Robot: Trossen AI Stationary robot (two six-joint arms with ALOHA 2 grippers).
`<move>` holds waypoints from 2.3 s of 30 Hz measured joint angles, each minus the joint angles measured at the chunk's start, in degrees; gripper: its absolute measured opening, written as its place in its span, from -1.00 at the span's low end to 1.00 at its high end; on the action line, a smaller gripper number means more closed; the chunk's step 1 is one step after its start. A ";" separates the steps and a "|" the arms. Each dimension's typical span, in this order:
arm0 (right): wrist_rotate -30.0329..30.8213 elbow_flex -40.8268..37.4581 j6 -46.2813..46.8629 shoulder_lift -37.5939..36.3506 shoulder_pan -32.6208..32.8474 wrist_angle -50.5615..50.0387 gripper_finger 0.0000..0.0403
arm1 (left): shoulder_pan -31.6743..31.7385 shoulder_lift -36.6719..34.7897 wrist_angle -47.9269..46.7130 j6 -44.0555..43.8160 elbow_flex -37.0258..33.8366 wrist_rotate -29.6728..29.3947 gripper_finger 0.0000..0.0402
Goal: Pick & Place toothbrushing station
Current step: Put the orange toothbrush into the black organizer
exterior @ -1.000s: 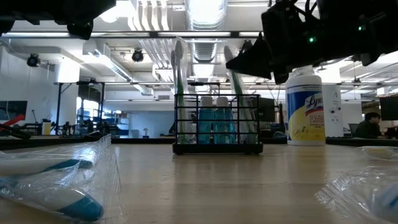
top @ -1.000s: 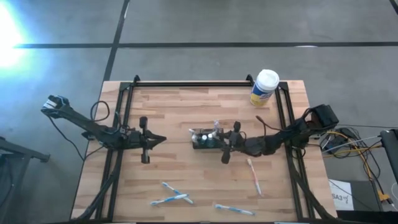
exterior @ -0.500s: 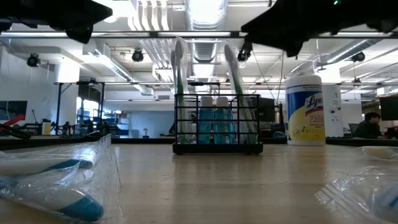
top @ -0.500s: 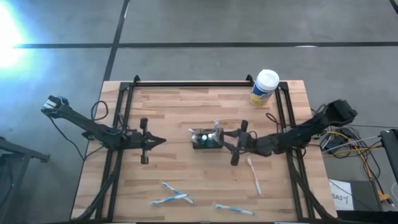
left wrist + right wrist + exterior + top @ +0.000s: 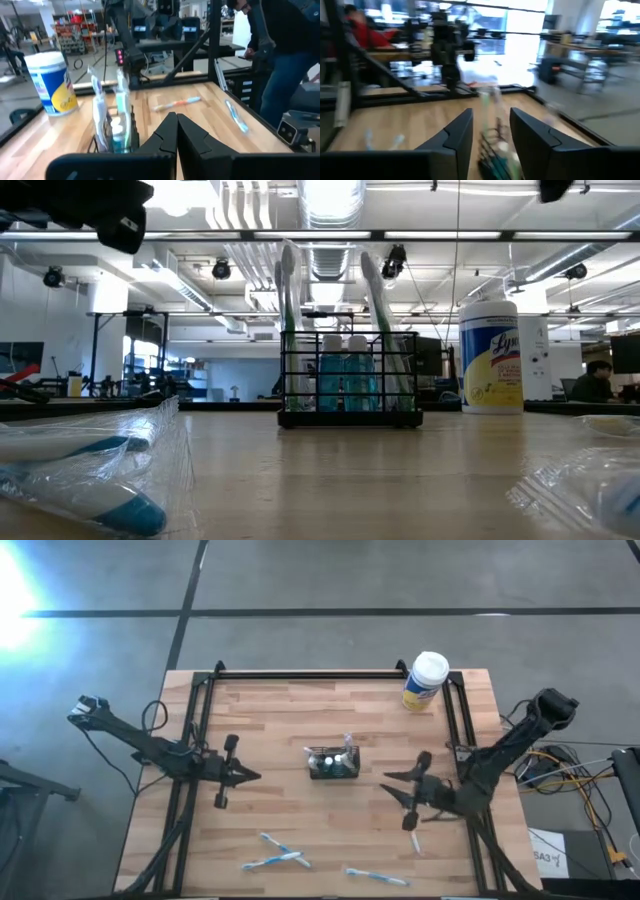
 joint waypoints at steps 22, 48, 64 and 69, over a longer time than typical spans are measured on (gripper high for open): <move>22.92 17.22 -6.34 6.68 18.95 0.19 -0.82 | -0.01 -1.61 -6.95 -5.87 -0.27 -0.06 -0.95; -29.72 56.51 73.68 24.66 1.17 -108.30 -0.83 | -0.01 -1.76 -6.94 -2.40 -0.83 1.21 -0.95; -39.05 47.94 88.20 28.62 1.53 -109.41 -0.77 | -0.01 -1.70 -6.91 -2.77 -0.83 1.19 -0.95; -44.45 40.78 86.69 27.19 0.62 -99.30 -0.51 | -0.01 -1.67 -6.91 -1.80 -0.83 1.19 -0.96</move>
